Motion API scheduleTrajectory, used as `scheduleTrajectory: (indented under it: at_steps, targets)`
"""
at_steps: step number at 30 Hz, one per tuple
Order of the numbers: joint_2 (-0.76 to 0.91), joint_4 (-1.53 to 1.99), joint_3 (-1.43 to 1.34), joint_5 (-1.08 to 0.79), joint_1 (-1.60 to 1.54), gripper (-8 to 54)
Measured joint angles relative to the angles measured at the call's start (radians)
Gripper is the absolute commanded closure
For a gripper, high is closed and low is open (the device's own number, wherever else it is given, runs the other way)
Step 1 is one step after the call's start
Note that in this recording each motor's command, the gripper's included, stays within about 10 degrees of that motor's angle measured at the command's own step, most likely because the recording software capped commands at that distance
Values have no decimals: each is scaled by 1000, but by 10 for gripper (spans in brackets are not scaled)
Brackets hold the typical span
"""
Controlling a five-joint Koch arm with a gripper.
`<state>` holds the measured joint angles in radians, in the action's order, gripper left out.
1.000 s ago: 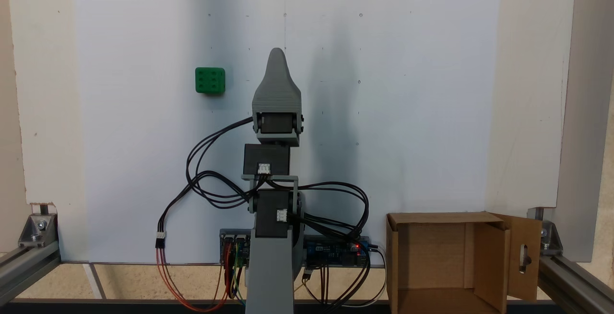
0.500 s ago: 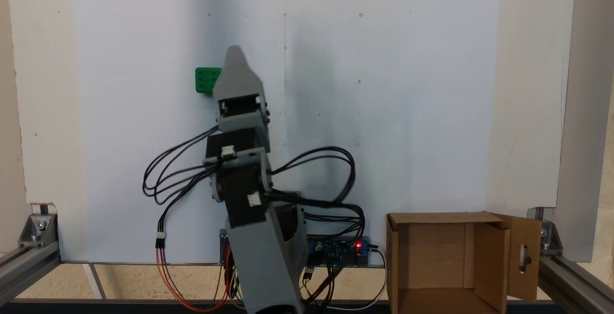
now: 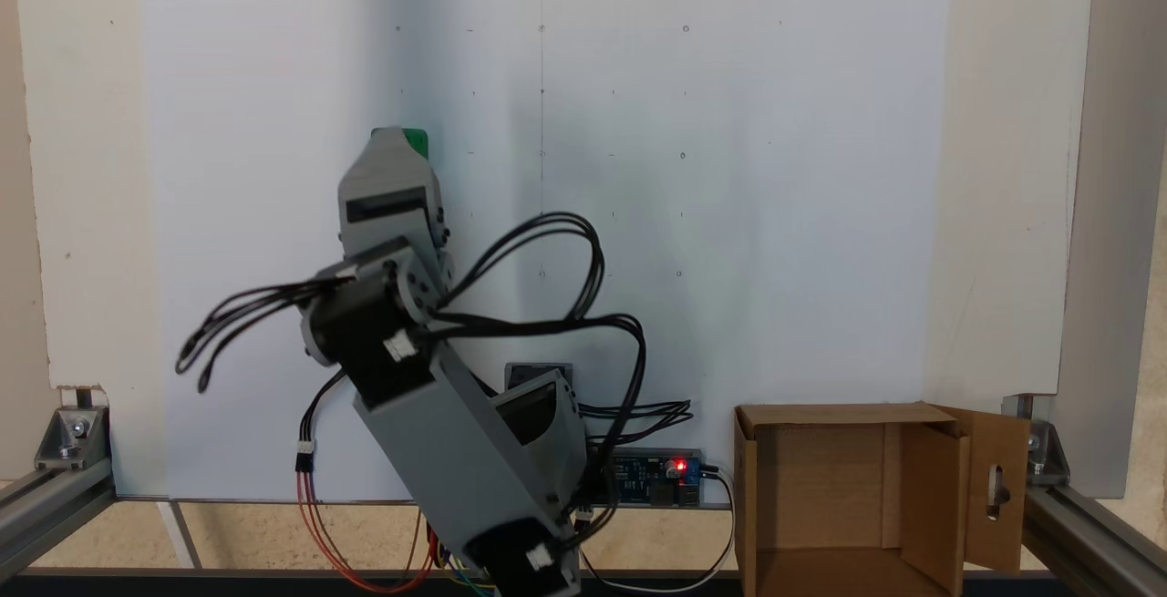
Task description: Grasp a green dice and put it in the bin.
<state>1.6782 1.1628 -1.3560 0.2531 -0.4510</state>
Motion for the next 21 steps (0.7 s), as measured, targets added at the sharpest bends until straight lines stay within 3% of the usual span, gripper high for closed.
scheduleTrajectory:
  at_steps: [13, 21]
  targets:
    - [-219, 0, 100, 178, -43, 20]
    - [-229, 0, 100, 261, -49, 19]
